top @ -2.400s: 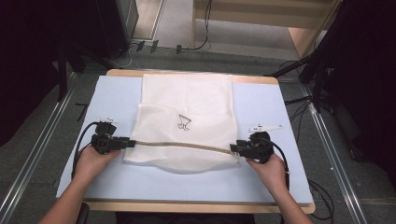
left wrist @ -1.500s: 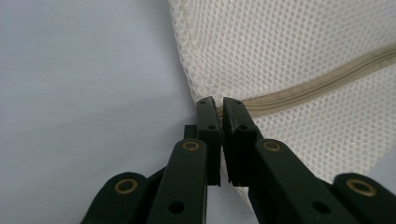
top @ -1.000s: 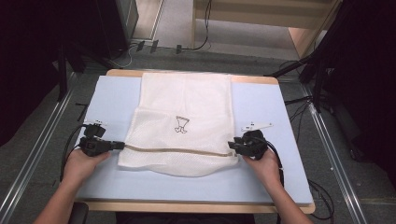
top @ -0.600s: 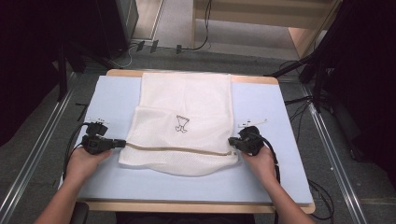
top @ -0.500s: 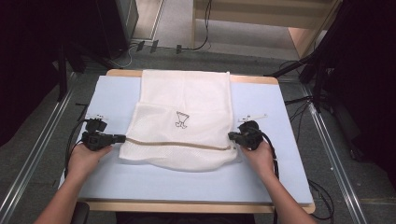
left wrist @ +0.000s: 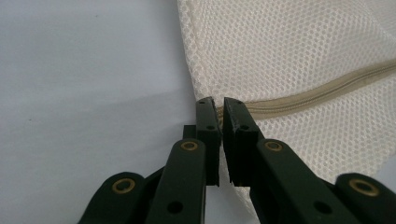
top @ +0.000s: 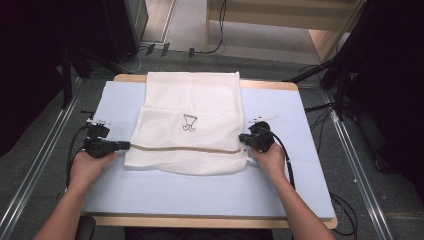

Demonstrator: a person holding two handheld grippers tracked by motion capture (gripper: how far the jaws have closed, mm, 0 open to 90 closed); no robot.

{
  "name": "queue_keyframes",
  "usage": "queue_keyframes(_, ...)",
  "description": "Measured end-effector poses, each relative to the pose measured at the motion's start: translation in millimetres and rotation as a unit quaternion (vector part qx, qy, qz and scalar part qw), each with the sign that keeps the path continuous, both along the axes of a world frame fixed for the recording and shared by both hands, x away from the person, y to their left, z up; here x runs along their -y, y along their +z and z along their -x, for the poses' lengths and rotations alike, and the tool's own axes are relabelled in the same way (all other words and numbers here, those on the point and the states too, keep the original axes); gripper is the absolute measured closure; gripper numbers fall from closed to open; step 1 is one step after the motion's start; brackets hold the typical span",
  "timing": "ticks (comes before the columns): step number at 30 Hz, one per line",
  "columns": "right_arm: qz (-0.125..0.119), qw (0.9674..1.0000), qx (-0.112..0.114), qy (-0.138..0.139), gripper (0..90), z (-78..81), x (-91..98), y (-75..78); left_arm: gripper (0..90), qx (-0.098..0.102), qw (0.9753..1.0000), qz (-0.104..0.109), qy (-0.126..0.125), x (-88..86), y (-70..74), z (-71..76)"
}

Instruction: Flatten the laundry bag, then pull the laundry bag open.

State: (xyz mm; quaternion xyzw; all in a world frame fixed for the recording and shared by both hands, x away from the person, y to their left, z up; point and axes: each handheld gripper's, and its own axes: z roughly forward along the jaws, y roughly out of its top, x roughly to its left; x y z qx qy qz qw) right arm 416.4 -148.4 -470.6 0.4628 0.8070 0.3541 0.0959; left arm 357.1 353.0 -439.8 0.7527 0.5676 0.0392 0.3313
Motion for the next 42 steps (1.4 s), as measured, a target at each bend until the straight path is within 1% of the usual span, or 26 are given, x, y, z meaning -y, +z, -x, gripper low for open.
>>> queue_keyframes(2, 0.003, 1.0000, 0.000, 0.004, 87.2, 0.7, -1.0, 0.7, 86.6, -0.004, 1.0000, -0.002, -0.002, -1.7, -1.5, 0.6)
queue_keyframes(4, -0.004, 0.9999, -0.005, 0.009, 87.2, 0.9, 0.1, 0.9, 86.6, -0.003, 0.9999, -0.011, 0.003, -4.9, -1.8, 0.5)
queue_keyframes(5, -0.006, 0.9999, -0.007, 0.007, 87.2, 1.0, -0.6, 0.9, 90.0, -0.003, 0.9998, -0.018, 0.009, -7.8, -1.6, 0.1)
queue_keyframes(6, -0.006, 0.9999, -0.007, 0.007, 87.2, 1.0, -0.6, 0.9, 90.0, -0.003, 0.9998, -0.018, 0.009, -7.8, -1.6, 0.1)
queue_keyframes(7, -0.004, 0.9999, -0.001, 0.010, 86.9, 0.4, -2.9, 0.4, 90.0, -0.008, 0.9998, -0.005, 0.018, -15.3, -2.7, -1.0)
queue_keyframes(8, -0.005, 0.9999, 0.000, 0.009, 86.6, 0.0, -4.3, 0.0, 90.0, -0.008, 0.9998, -0.005, 0.018, -15.3, -2.7, -1.0)
queue_keyframes(9, -0.005, 0.9999, 0.001, 0.009, 86.4, -0.3, -5.1, 0.0, 90.0, -0.009, 0.9998, 0.014, 0.013, -19.0, -1.8, 0.4)
queue_keyframes(11, -0.007, 0.9999, -0.001, 0.008, 83.0, 0.1, -4.0, 1.1, 86.1, 0.001, 0.9997, 0.026, 0.003, -17.8, 2.2, 3.2)
queue_keyframes(14, -0.020, 0.9997, -0.011, 0.006, 73.3, 2.2, 0.9, 4.1, 77.6, 0.014, 0.9994, 0.028, -0.013, -10.7, 8.3, 6.9)
queue_keyframes(15, -0.020, 0.9997, -0.011, 0.006, 73.3, 2.2, 0.9, 4.1, 74.6, 0.014, 0.9994, 0.028, -0.013, -10.7, 8.3, 6.9)
queue_keyframes(16, -0.020, 0.9997, -0.008, 0.010, 69.5, 7.2, 4.6, 8.9, 70.2, 0.021, 0.9990, 0.029, -0.027, -5.3, 11.6, 9.1)
queue_keyframes(17, -0.023, 0.9996, -0.004, 0.012, 67.9, 9.4, 6.2, 10.5, 66.5, 0.022, 0.9988, 0.028, -0.033, -3.1, 13.3, 9.9)
queue_keyframes(18, -0.028, 0.9995, 0.003, 0.013, 67.5, 12.8, 8.3, 12.7, 63.2, 0.022, 0.9988, 0.028, -0.033, -3.1, 13.3, 9.9)
queue_keyframes(19, -0.028, 0.9995, 0.003, 0.013, 67.5, 12.8, 8.3, 12.7, 63.2, 0.025, 0.9986, 0.029, -0.037, -1.1, 15.0, 11.0)
queue_keyframes(20, -0.040, 0.9991, 0.004, 0.012, 67.5, 19.9, 12.2, 16.5, 57.1, 0.027, 0.9981, 0.038, -0.042, 2.9, 17.8, 12.8)
queue_keyframes(24, -0.040, 0.9989, 0.005, 0.023, 69.5, 30.6, 16.6, 18.2, 50.3, 0.033, 0.9974, 0.036, -0.053, 12.3, 21.2, 14.4)
queue_keyframes(27, -0.041, 0.9988, -0.004, 0.028, 70.9, 35.8, 16.2, 18.2, 46.2, 0.036, 0.9969, 0.036, -0.060, 17.5, 22.3, 14.4)
queue_keyframes(32, -0.036, 0.9988, -0.002, 0.034, 72.2, 40.6, 15.1, 17.9, 42.5, 0.041, 0.9964, 0.035, -0.066, 22.9, 23.6, 14.3)
queue_keyframes(33, -0.032, 0.9988, -0.004, 0.035, 74.8, 41.5, 15.2, 17.1, 41.3, 0.042, 0.9963, 0.034, -0.067, 24.4, 23.8, 14.2)
queue_keyframes(34, -0.032, 0.9988, -0.004, 0.035, 74.8, 41.5, 15.2, 17.1, 41.3, 0.043, 0.9961, 0.034, -0.070, 25.6, 24.0, 14.0)
queue_keyframes(35, -0.034, 0.9987, -0.007, 0.037, 78.7, 41.1, 15.9, 15.7, 40.5, 0.045, 0.9957, 0.034, -0.074, 28.6, 24.4, 13.9)
queue_keyframes(36, -0.034, 0.9987, -0.007, 0.037, 78.7, 41.1, 15.9, 15.7, 40.0, 0.045, 0.9957, 0.034, -0.074, 28.6, 24.4, 13.9)
queue_keyframes(37, -0.032, 0.9986, -0.016, 0.039, 82.4, 41.2, 16.1, 14.4, 39.6, 0.048, 0.9952, 0.034, -0.078, 31.2, 24.8, 13.6)
queue_keyframes(38, -0.032, 0.9986, -0.016, 0.039, 82.4, 41.2, 16.1, 14.4, 39.2, 0.048, 0.9952, 0.034, -0.078, 31.2, 24.8, 13.6)
queue_keyframes(39, -0.031, 0.9983, -0.019, 0.046, 86.6, 41.1, 16.0, 13.3, 38.9, 0.048, 0.9947, 0.036, -0.083, 34.3, 25.0, 13.0)
queue_keyframes(42, -0.027, 0.9980, -0.024, 0.053, 90.0, 41.5, 14.8, 12.1, 38.5, 0.048, 0.9943, 0.038, -0.088, 39.4, 25.4, 12.1)
